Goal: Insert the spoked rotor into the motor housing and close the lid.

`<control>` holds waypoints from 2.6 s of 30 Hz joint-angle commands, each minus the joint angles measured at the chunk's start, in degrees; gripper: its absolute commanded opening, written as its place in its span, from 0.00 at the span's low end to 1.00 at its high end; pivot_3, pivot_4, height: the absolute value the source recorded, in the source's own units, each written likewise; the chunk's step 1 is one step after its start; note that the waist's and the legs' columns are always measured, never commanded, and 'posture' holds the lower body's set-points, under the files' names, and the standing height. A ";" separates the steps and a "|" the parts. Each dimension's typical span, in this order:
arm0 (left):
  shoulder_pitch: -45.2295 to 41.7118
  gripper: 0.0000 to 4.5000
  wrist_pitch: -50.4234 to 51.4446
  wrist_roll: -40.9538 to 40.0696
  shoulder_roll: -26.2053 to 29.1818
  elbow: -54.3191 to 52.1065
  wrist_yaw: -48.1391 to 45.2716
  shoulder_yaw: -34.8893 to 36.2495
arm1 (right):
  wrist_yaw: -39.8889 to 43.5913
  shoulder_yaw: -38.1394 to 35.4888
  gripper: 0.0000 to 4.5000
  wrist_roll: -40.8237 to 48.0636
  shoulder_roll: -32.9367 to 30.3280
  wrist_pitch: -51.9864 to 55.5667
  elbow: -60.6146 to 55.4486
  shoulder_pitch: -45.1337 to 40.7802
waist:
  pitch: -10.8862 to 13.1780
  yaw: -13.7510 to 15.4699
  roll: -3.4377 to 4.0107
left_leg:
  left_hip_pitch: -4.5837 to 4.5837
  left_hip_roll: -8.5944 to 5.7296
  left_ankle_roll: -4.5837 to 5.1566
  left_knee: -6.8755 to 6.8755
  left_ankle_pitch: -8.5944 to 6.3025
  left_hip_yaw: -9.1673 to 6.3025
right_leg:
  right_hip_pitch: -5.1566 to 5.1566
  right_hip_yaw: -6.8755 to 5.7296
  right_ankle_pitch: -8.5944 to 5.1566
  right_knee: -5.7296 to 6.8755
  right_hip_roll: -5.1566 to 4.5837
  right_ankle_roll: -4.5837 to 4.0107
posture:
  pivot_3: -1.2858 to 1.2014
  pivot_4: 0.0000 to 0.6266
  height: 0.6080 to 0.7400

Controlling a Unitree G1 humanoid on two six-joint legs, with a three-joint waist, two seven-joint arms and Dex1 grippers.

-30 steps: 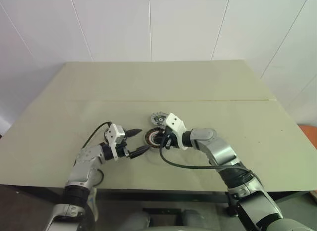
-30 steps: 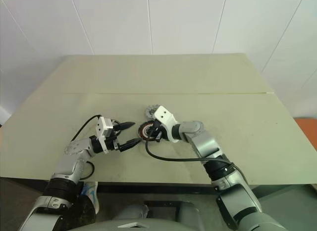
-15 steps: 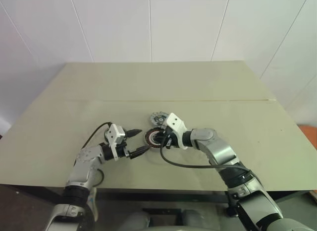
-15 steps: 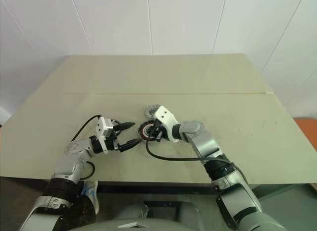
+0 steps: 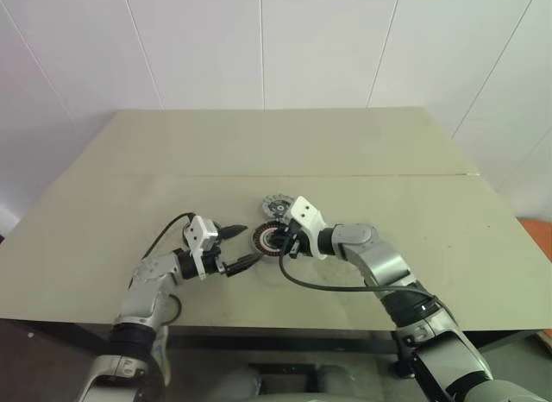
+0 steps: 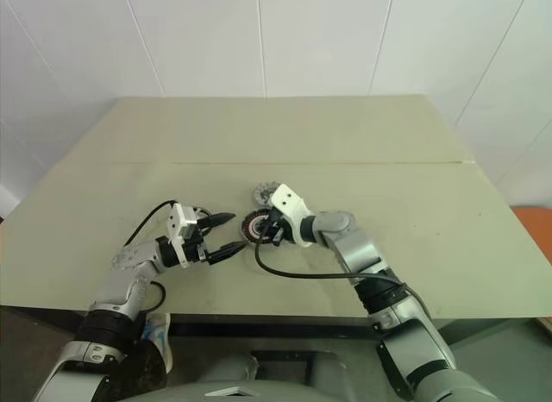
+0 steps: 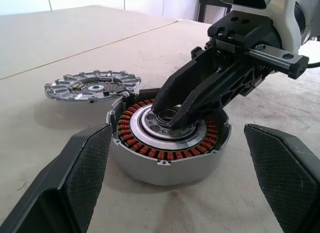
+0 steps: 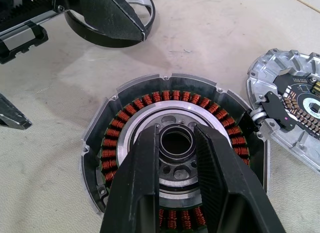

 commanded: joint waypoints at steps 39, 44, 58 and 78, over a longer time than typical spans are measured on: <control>-0.49 1.00 0.28 0.00 1.00 -1.40 -0.87 -0.24 | -1.07 -1.32 0.15 0.48 1.42 -0.16 0.68 0.14 | -0.01 -1.23 0.01 | 0.01 0.01 0.00 0.02 0.00 0.00 | 0.01 0.00 0.02 0.02 -0.01 0.00 | 0.52 0.00 1.00; -0.82 1.00 0.18 0.16 0.96 -1.08 -0.85 -0.29 | -1.12 -1.57 0.15 1.30 2.26 -0.08 0.18 -0.07 | -0.01 -1.24 0.01 | 0.01 0.01 0.00 0.02 0.00 0.00 | 0.00 0.00 0.02 0.03 0.00 0.00 | 0.52 0.00 1.00; -0.92 1.00 0.18 0.19 0.92 -1.07 -0.68 -0.21 | -0.94 -1.30 0.15 0.87 2.34 -0.54 0.55 -0.49 | -0.01 -1.24 0.01 | 0.00 0.01 0.00 0.02 0.00 0.00 | 0.00 0.00 0.02 0.02 0.00 -0.01 | 0.52 0.00 1.00; -0.74 1.00 -0.19 0.62 0.75 -0.39 -0.41 -0.25 | -1.55 -17.85 0.50 18.96 10.56 7.54 -1.91 -1.50 | 0.01 -1.30 0.04 | 0.00 0.03 0.00 0.01 0.00 -0.01 | -0.02 0.01 0.04 0.05 0.03 -0.03 | 0.52 0.00 1.00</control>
